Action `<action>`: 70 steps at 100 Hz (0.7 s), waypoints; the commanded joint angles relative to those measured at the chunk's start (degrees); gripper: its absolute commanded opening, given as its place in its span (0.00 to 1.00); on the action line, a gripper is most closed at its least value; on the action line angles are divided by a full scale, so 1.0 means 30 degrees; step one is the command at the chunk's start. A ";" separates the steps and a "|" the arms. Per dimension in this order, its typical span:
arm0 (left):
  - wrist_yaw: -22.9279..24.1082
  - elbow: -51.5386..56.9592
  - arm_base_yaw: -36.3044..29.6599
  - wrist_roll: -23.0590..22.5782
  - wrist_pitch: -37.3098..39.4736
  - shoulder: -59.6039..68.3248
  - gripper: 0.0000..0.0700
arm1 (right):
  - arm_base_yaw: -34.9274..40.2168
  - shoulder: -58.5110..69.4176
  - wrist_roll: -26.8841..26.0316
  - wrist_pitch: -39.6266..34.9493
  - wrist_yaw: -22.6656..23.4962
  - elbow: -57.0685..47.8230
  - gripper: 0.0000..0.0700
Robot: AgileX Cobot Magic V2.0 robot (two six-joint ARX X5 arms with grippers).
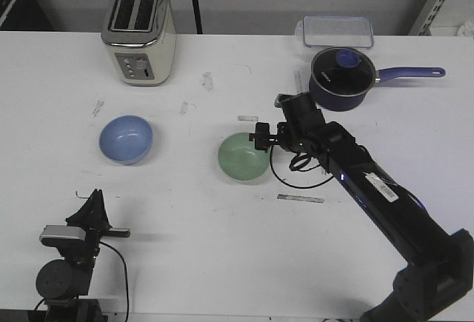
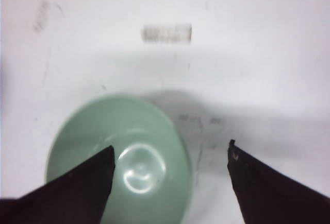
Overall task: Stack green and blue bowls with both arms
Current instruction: 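Release the green bowl and retract the right gripper to rest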
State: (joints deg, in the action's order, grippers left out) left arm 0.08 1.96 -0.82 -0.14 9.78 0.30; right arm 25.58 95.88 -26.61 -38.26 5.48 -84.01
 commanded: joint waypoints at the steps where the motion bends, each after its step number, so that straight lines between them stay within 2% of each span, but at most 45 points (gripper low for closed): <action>1: -0.0007 -0.0430 0.0036 -0.0160 0.0204 -0.0036 0.00 | -0.0153 -0.0729 0.1734 0.0459 -0.0903 0.0211 0.65; 10: -0.0007 -0.0430 0.0036 -0.0160 0.0204 -0.0036 0.00 | -0.0525 -0.2084 0.2943 0.1698 -0.2404 0.1268 0.56; 19: -0.0007 -0.0430 0.0036 -0.0160 0.0204 -0.0036 0.00 | -0.1071 -0.3679 0.4444 0.3577 -0.3504 0.2790 0.35; 30: -0.0007 -0.0430 0.0036 -0.0160 0.0204 -0.0036 0.00 | -0.2033 -0.5778 0.6929 0.6455 -0.3912 0.5144 0.14; 36: -0.0007 -0.0430 0.0036 -0.0160 0.0204 -0.0036 0.00 | -0.2718 -0.6863 0.7497 0.7752 -0.3840 0.6455 0.01; 43: -0.0007 -0.0430 0.0036 -0.0160 0.0204 -0.0036 0.00 | -0.3701 -0.8036 0.7650 0.8910 -0.3818 0.7898 0.00; 51: -0.0007 -0.0430 0.0036 -0.0160 0.0204 -0.0036 0.00 | -0.4925 -0.9275 0.8743 0.9734 -0.3570 0.9311 0.00; 62: -0.0007 -0.0430 0.0036 -0.0160 0.0204 -0.0036 0.00 | -0.6353 -1.0863 1.0382 0.9901 -0.2448 1.0819 0.00; 70: -0.0007 -0.0430 0.0036 -0.0160 0.0204 -0.0036 0.00 | -0.7147 -1.1956 1.0703 0.9981 -0.1800 1.1766 0.00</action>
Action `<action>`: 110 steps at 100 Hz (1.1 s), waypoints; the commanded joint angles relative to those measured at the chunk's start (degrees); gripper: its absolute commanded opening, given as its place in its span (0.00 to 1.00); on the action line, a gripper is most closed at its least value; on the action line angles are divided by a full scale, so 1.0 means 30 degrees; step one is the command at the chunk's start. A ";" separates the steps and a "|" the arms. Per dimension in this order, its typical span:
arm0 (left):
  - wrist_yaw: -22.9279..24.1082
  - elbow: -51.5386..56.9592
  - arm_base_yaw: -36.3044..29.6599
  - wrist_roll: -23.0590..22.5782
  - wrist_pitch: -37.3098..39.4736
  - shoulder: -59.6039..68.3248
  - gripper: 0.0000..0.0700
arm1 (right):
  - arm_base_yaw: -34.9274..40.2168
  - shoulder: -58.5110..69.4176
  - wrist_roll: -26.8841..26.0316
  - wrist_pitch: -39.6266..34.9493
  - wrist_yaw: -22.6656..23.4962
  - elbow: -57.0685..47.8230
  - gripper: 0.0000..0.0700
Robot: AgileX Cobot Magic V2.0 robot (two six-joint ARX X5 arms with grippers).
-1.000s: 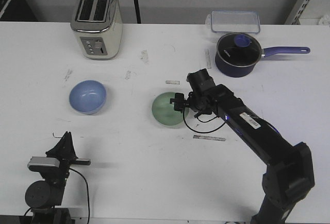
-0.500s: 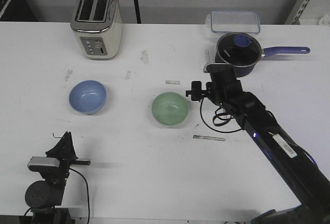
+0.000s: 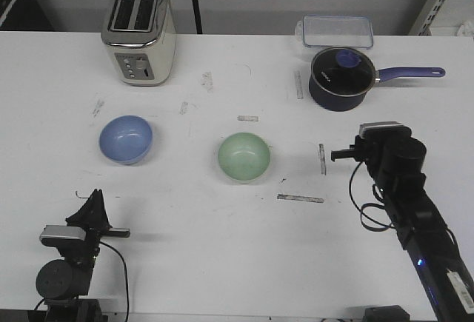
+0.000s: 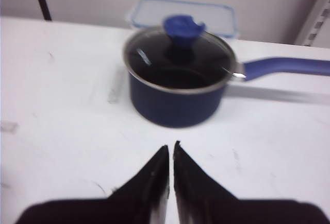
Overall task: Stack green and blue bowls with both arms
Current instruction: 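Release the green bowl and retract the right gripper to rest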
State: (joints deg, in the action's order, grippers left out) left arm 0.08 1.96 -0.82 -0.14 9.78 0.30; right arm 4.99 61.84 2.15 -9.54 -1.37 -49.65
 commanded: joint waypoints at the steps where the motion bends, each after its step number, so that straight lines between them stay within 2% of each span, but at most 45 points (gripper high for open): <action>1: -0.0007 -0.0430 0.0036 -0.0160 0.0204 -0.0036 0.00 | -0.0372 -0.0736 0.1107 0.0481 0.0532 0.0437 0.00; 11: -0.0007 -0.0430 0.0036 -0.0160 0.0204 -0.0036 0.00 | -0.0940 -0.2127 0.1056 0.1698 0.0984 0.1923 0.01; 31: -0.0007 -0.0430 0.0036 -0.0160 0.0204 -0.0036 0.00 | -0.1049 -0.5064 -0.0539 0.7213 0.0976 0.6120 0.00; 39: -0.0007 -0.0430 0.0036 -0.0160 0.0204 -0.0036 0.00 | -0.1042 -0.6113 -0.0947 0.8065 0.0962 0.7257 0.00; 46: -0.0007 -0.0430 0.0036 -0.0160 0.0204 -0.0036 0.00 | -0.1042 -0.6921 -0.1501 0.7701 0.0962 0.7759 0.00; 62: -0.0007 -0.0430 0.0036 -0.0160 0.0204 -0.0036 0.00 | -0.1027 -0.8881 -0.2433 0.4983 0.0969 0.7825 0.00; 88: -0.0007 -0.0430 0.0036 -0.0160 0.0204 -0.0036 0.00 | -0.1027 -1.2116 -0.2426 0.1545 0.0962 0.7825 0.00; 110: -0.0007 -0.0430 0.0036 -0.0160 0.0204 -0.0036 0.00 | -0.1027 -1.4469 -0.2419 -0.0270 0.0954 0.7825 0.00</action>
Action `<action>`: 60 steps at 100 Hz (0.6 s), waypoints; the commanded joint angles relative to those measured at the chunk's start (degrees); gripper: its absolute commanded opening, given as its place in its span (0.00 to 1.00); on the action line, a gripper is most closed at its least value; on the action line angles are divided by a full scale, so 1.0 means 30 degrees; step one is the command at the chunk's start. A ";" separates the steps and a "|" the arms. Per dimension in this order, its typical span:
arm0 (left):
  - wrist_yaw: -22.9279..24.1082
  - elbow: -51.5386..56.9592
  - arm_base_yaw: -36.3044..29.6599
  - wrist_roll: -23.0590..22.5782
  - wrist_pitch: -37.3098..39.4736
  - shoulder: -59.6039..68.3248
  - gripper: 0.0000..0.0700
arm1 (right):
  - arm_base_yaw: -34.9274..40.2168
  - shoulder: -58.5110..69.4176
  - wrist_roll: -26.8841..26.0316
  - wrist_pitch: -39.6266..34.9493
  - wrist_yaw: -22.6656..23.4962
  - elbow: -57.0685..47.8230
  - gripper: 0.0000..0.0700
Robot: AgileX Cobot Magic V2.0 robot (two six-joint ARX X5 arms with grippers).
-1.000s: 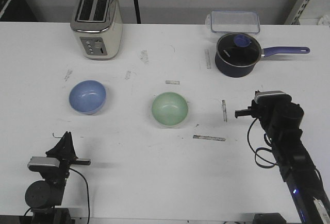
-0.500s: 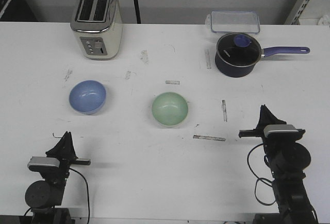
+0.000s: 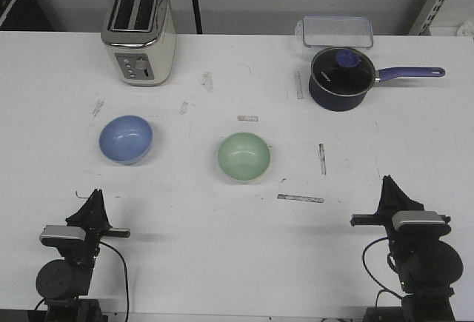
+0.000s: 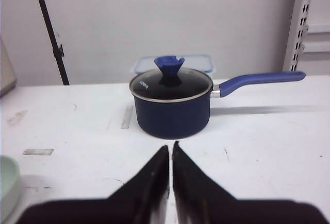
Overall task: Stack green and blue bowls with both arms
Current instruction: 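Release the green bowl and retract the right gripper to rest, then reach the left gripper to the light blue bowl rim and grasp it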
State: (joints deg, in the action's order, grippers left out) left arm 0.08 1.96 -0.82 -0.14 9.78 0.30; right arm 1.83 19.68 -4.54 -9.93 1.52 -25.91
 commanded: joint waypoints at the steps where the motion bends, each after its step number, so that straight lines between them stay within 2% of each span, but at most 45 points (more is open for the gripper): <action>1: -0.0007 -0.0430 0.0036 -0.0160 0.0204 -0.0036 0.00 | 0.0029 -0.0503 -0.0189 -0.0189 0.0000 -0.0087 0.00; 60: -0.0007 -0.0430 0.0036 -0.0160 0.0204 -0.0036 0.00 | 0.0029 -0.1909 -0.0189 -0.0554 0.0000 -0.0087 0.00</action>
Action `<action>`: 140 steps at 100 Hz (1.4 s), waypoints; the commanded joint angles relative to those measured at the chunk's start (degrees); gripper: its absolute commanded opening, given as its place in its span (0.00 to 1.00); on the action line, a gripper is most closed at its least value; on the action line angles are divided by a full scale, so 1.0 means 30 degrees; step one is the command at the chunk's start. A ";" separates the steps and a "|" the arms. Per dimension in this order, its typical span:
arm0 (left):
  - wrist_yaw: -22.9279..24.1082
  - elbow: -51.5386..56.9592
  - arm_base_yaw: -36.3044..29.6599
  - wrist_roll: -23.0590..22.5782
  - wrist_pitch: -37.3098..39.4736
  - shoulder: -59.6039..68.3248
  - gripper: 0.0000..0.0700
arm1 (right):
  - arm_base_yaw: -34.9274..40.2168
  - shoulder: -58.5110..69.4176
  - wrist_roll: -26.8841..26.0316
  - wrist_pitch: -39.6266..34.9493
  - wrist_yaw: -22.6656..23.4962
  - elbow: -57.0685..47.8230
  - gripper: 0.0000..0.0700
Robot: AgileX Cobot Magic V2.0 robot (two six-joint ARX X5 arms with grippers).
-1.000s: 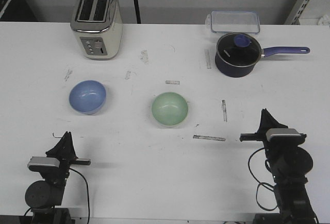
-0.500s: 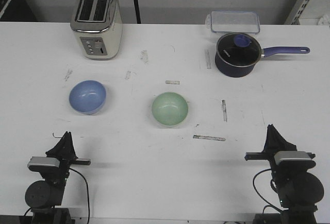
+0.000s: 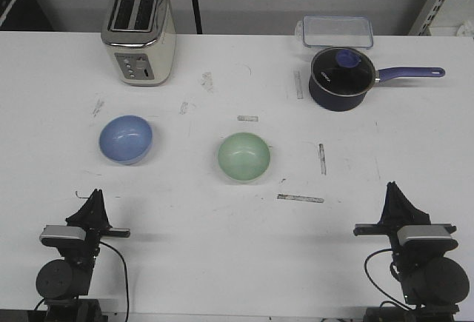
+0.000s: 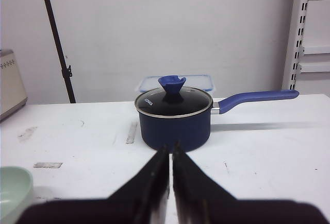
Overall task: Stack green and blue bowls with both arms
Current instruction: 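Reach the left gripper to the light blue bowl rim and grasp it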
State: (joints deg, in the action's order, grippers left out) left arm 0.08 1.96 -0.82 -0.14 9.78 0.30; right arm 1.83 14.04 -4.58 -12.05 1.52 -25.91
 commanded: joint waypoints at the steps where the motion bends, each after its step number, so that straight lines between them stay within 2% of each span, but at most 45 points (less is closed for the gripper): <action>1: -0.0007 -0.0430 0.0036 -0.0160 0.0204 -0.0036 0.00 | 0.0029 -0.0029 -0.0175 0.0153 0.0000 -0.0087 0.00; 42: -0.0007 -0.0430 0.0036 -0.0131 0.0262 -0.0036 0.00 | 0.0029 -0.0029 -0.0175 0.0153 0.0000 -0.0087 0.00; 66: -0.0007 -0.0226 0.0036 0.0860 0.1333 -0.0036 0.00 | 0.0029 -0.0029 -0.0175 0.0153 0.0000 -0.0087 0.00; 96: 0.0000 0.2295 0.0036 0.0831 0.1122 0.0772 0.00 | 0.0029 -0.0029 -0.0175 0.0153 0.0000 -0.0087 0.00; 123: 0.0000 0.5020 0.0036 0.0692 0.0984 0.3541 0.00 | 0.0029 -0.0029 -0.0175 0.0153 0.0000 -0.0087 0.00; 140: 0.0000 0.7402 0.0036 0.0692 -0.0794 0.6324 0.00 | 0.0029 -0.0029 -0.0175 0.0153 0.0000 -0.0087 0.00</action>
State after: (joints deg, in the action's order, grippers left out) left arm 0.08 21.47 -0.82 2.24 8.54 16.62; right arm 1.83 14.04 -4.58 -12.08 1.52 -25.91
